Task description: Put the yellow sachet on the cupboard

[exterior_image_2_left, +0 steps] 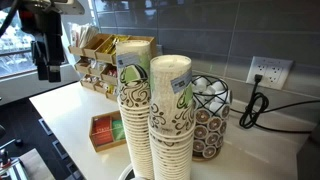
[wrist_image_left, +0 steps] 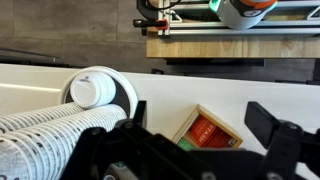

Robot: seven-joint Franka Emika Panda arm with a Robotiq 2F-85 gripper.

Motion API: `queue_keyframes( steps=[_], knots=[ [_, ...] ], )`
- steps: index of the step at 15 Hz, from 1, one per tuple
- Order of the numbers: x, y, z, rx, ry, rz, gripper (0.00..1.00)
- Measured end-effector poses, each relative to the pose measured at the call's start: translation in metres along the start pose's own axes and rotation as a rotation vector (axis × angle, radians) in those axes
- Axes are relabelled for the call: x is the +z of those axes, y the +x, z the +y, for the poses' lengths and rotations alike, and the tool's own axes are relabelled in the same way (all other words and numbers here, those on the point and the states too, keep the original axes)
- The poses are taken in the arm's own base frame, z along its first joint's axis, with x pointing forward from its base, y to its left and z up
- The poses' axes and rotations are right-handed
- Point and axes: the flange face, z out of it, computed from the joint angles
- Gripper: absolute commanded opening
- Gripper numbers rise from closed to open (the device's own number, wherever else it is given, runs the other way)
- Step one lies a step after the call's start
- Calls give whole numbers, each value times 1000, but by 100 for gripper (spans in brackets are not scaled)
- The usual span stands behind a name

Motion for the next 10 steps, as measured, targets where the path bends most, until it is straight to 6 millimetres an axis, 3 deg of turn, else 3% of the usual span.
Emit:
queue_keyframes(
  steps=[7,10],
  knots=[
    [0,0,0,-1,1,1,100],
    [-11,13,-20,-68,4,85,100]
  ],
)
